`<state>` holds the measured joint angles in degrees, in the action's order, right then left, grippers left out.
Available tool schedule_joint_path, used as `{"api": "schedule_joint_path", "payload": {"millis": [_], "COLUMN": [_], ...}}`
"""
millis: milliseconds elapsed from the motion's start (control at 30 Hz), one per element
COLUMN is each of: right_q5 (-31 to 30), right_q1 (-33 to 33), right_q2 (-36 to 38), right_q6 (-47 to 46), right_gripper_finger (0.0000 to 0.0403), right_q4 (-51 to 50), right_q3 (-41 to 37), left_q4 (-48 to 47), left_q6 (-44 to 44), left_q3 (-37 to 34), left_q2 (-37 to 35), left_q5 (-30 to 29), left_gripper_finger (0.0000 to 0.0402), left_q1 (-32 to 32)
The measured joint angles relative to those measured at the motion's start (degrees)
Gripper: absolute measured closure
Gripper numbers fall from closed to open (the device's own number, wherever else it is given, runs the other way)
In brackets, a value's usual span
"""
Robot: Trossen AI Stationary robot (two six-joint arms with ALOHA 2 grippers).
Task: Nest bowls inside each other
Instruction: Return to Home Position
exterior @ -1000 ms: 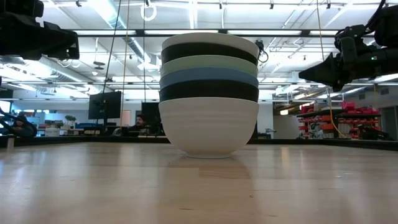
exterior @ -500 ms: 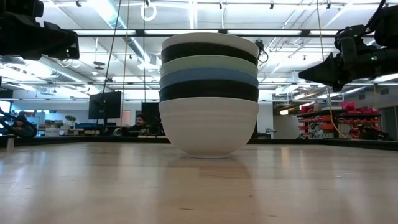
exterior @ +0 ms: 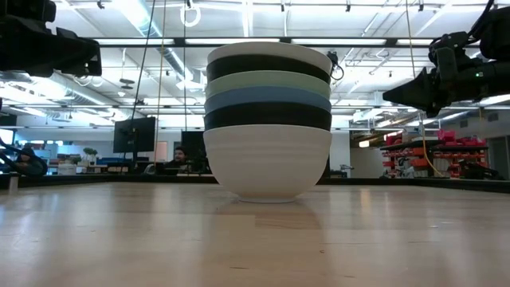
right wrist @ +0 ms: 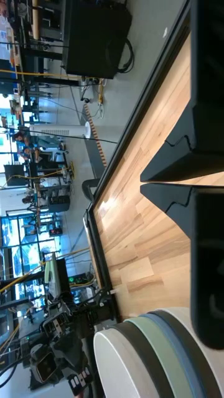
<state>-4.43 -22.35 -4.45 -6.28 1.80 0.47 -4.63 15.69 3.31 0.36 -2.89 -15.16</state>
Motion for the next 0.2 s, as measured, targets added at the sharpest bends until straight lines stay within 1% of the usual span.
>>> {"api": "schedule_joint_path", "payload": {"millis": [200], "right_q5": [0.0], "right_q1": [0.0], "right_q2": [0.0], "right_q6": [0.0], "right_gripper_finger": [0.0380], "right_q4": [0.0], "right_q3": [0.0], "left_q4": [0.0], "left_q6": [0.0], "left_q3": [0.0], "left_q2": [0.0], "left_q5": [0.0], "left_gripper_finger": [0.0314], "left_q1": [0.0]}}
